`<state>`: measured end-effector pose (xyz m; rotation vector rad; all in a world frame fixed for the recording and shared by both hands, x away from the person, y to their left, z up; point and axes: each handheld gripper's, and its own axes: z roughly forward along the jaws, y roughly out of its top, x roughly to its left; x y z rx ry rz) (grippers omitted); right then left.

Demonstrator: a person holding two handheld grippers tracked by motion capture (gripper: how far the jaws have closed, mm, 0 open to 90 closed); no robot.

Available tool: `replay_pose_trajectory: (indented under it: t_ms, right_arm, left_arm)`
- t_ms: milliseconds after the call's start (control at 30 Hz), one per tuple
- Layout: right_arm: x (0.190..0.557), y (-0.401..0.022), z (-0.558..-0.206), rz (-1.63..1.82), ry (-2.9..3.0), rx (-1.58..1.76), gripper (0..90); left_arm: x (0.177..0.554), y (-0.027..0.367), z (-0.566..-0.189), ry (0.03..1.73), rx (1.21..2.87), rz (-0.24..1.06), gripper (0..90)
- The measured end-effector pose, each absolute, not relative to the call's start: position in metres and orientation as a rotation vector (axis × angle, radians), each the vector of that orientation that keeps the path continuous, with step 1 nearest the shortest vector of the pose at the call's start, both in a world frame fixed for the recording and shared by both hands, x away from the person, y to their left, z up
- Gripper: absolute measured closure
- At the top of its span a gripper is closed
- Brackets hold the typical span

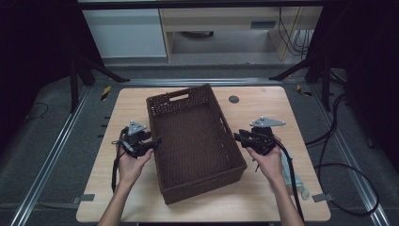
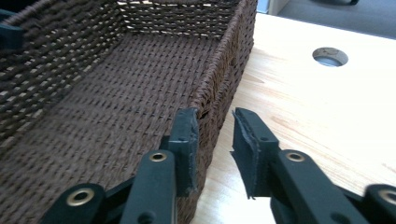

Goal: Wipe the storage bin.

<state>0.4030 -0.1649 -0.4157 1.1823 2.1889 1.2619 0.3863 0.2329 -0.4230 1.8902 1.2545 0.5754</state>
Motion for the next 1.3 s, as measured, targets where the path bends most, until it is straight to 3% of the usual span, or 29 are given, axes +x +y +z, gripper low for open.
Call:
replay_pose_trajectory:
  t_ms: [133,433,533,600,700,767,833,1067,1300]
  right_arm:
    - [0.402,-0.166,-0.415,1.292,2.152,1.177,67.4]
    - [0.402,-0.158,-0.414,1.305,2.184,1.166,65.8]
    - [0.404,-0.154,-0.419,1.292,2.217,1.164,68.4]
    - [0.404,-0.152,-0.420,1.305,2.234,1.148,75.6]
    - [0.399,-0.151,-0.417,1.280,2.242,1.127,77.4]
    - [0.397,-0.151,-0.416,1.278,2.250,1.125,77.3]
    - [0.391,-0.149,-0.417,1.275,2.246,1.117,77.1]
    - [0.369,-0.147,-0.417,1.296,2.240,1.122,74.6]
    - [0.376,-0.146,-0.413,1.294,2.208,1.136,63.3]
  left_arm:
    - [0.387,0.227,-0.426,1.247,1.923,0.640,51.0]
    - [0.388,0.227,-0.426,1.250,1.914,0.627,51.6]
    - [0.388,0.228,-0.426,1.248,1.911,0.621,51.4]
    - [0.387,0.228,-0.426,1.246,1.912,0.622,50.8]
    - [0.385,0.228,-0.425,1.244,1.919,0.628,48.6]
    - [0.382,0.231,-0.423,1.233,1.900,0.597,41.3]
    - [0.377,0.232,-0.421,1.226,1.893,0.609,41.8]
    - [0.364,0.241,-0.420,1.204,1.896,0.597,48.5]
    - [0.365,0.237,-0.422,1.202,1.898,0.588,53.0]
